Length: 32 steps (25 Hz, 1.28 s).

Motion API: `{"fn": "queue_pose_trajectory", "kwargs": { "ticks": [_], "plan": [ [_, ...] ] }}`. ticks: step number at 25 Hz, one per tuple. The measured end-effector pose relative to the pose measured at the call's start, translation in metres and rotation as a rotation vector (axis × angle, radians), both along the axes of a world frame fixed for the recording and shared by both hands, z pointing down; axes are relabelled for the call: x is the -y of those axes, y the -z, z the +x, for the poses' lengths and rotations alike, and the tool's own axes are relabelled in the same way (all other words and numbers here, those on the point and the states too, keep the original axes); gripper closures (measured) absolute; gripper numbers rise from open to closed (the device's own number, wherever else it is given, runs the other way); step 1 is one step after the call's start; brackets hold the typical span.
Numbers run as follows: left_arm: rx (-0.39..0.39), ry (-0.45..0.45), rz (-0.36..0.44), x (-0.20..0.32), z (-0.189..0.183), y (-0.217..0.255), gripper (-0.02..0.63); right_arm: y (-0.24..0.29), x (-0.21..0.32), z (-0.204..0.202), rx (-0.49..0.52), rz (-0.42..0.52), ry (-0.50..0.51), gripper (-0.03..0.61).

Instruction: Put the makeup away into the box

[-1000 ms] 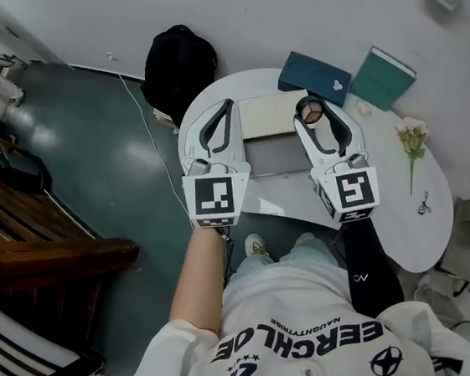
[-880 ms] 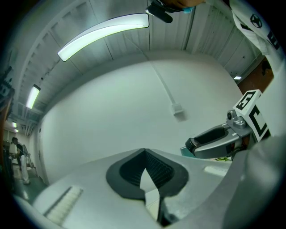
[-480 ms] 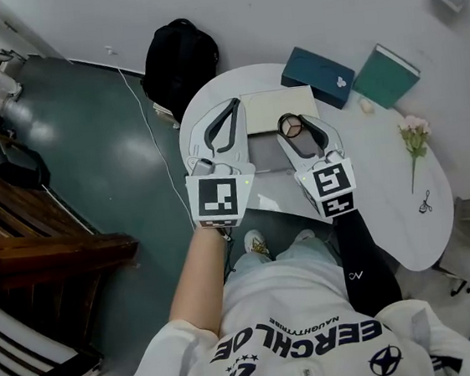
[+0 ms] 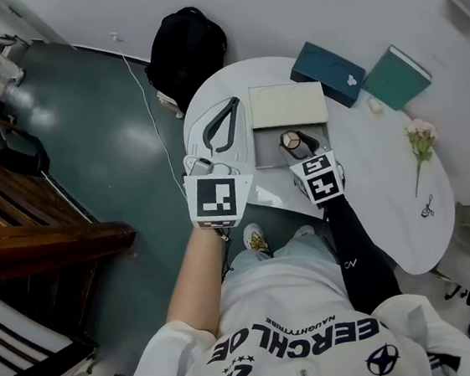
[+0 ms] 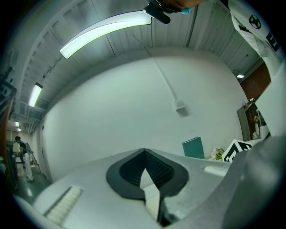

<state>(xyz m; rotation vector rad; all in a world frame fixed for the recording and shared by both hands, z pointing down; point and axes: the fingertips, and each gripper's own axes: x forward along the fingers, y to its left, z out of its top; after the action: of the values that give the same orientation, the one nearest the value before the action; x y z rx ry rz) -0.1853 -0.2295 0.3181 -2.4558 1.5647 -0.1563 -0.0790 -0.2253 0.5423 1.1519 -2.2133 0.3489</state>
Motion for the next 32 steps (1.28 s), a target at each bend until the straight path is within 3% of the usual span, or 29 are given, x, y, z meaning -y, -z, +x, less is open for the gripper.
{"fn": "queue_pose_trajectory", "kwargs": {
  "ticks": [11, 18, 32],
  "plan": [
    [0.002, -0.024, -0.026, 0.013, 0.004, -0.011, 0.612, -0.085, 0.011, 0.009, -0.062, -0.188, -0.021, 0.331],
    [0.011, -0.039, -0.029, 0.016, 0.008, -0.013, 0.612, -0.107, 0.012, 0.016, -0.093, -0.259, -0.043, 0.331],
    [0.001, -0.048, -0.032, 0.017, 0.007, -0.014, 0.612, -0.114, 0.013, 0.024, -0.088, -0.288, -0.086, 0.327]
  ]
}}
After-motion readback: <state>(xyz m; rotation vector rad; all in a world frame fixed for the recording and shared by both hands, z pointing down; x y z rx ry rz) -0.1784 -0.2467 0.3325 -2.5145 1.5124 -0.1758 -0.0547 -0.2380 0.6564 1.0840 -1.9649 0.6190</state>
